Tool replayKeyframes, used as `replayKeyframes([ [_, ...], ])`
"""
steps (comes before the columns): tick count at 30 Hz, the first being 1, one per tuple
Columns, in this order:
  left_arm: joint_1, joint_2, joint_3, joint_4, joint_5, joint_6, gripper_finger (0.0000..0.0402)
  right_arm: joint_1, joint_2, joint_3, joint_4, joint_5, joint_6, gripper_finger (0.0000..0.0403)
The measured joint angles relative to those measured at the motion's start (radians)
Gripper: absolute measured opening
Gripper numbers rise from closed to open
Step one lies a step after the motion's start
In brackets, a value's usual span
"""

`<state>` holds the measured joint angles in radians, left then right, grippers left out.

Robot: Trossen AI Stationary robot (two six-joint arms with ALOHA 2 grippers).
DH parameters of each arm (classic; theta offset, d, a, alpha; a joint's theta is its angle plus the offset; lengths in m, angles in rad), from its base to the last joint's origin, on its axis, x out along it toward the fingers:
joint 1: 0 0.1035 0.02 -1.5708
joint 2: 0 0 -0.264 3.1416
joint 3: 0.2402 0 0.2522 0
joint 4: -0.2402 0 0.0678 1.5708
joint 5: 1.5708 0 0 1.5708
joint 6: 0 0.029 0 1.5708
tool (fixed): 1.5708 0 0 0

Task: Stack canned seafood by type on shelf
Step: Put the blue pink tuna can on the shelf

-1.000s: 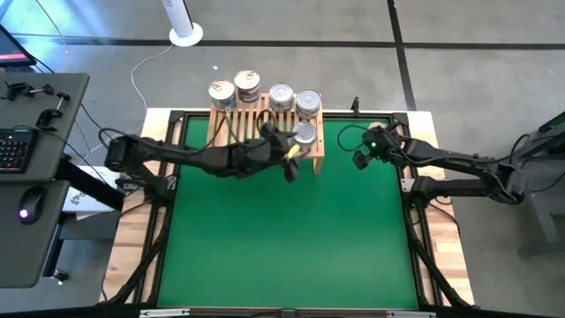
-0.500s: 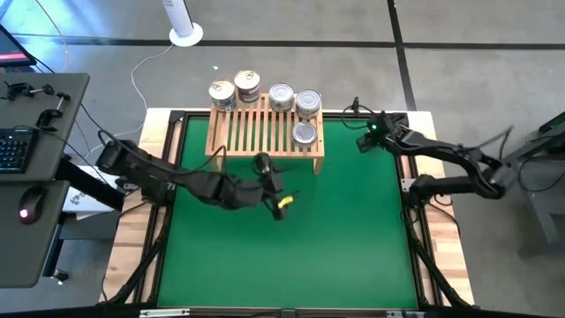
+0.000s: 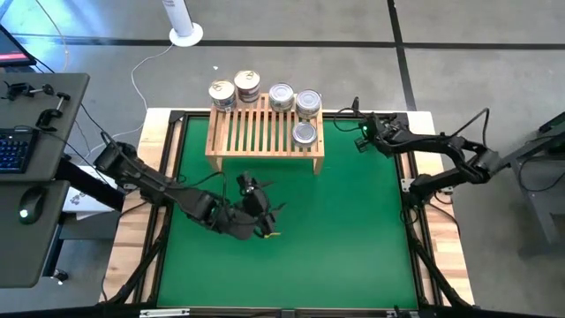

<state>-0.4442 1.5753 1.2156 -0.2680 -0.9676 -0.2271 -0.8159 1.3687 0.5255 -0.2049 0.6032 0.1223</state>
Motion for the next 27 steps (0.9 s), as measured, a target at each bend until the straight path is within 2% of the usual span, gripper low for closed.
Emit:
replayKeyframes([
  [5,-0.033,0.000,0.000,-0.018,-0.037,-0.034,0.0305,0.009,-0.002,0.004,-0.050,-0.090,0.043,0.0003],
  [11,-0.051,0.000,0.000,-0.023,-0.055,-0.044,0.0305,0.097,-0.023,0.010,-0.165,-0.157,0.155,0.0004],
  [15,-0.055,0.000,0.000,-0.024,-0.058,-0.052,0.0305,0.212,-0.073,0.008,-0.266,-0.184,0.228,0.0002],
  [22,-0.055,0.001,0.000,-0.024,-0.058,-0.057,0.0305,0.447,-0.188,0.003,-0.419,-0.369,0.419,0.0002],
  [27,-0.057,0.001,0.000,-0.024,-0.058,-0.059,0.0305,0.646,-0.220,0.003,-0.490,-0.419,0.580,0.0002],
])
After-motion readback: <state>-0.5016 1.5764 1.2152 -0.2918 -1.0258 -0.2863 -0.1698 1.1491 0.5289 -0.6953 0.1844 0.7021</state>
